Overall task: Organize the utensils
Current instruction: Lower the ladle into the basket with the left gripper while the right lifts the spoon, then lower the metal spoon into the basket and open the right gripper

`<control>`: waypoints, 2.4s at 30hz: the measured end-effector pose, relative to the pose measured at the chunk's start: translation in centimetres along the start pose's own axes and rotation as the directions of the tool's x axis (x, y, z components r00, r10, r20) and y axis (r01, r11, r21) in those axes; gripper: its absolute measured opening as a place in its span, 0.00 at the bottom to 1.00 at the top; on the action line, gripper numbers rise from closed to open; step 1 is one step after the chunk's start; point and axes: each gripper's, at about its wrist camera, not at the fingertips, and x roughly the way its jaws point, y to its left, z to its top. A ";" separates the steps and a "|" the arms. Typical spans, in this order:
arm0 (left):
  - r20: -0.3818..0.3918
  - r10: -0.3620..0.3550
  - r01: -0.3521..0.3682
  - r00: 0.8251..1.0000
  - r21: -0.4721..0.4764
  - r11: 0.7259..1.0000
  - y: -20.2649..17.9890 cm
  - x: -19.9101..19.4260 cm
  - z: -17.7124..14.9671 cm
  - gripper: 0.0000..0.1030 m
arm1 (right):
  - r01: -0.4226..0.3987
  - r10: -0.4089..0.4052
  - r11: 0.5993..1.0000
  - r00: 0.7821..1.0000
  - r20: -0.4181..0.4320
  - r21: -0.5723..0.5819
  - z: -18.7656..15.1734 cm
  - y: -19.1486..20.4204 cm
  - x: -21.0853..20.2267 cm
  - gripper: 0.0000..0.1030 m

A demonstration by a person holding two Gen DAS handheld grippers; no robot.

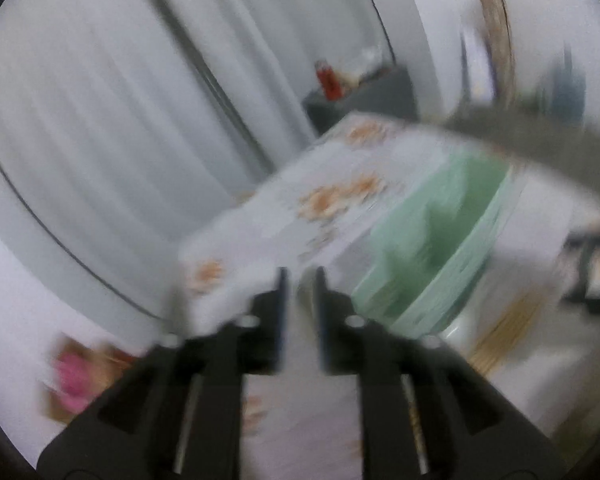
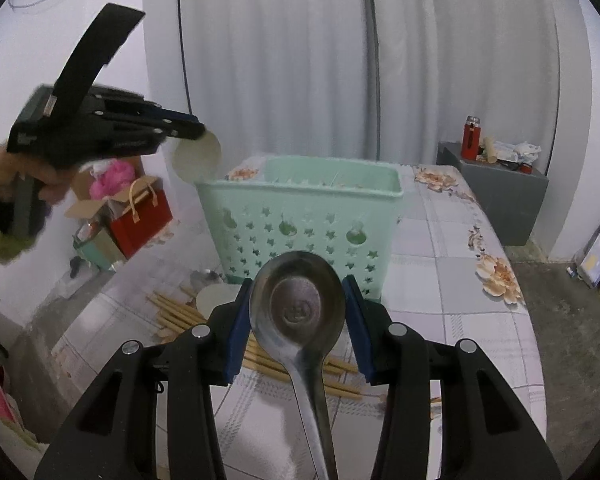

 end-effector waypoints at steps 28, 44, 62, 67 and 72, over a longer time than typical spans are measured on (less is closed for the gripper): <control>0.202 -0.030 0.155 0.979 -0.636 0.756 3.4 -7.8 -17.0 0.60 | -0.238 0.157 0.964 0.872 0.463 0.121 16.7 -5.4 0.5 0.42; 0.175 -0.050 0.154 0.983 -0.653 0.741 2.9 -6.9 -19.2 0.60 | -0.137 0.070 0.974 0.940 0.334 0.182 10.8 -7.2 8.2 0.42; 0.123 -0.149 0.193 0.981 -0.631 0.751 0.5 -2.6 -18.5 0.60 | 0.016 -0.064 0.980 0.970 0.236 0.198 2.1 -6.6 0.8 0.74; 0.021 -0.106 0.096 0.994 -0.623 0.777 0.0 -1.1 -18.6 0.60 | -0.041 0.023 0.991 0.990 0.141 0.128 0.4 -3.5 2.0 0.74; -0.017 -0.094 0.060 0.995 -0.650 0.757 0.5 -0.7 -19.3 0.60 | -0.081 0.082 0.996 0.996 0.044 -0.026 -0.3 1.3 4.7 0.64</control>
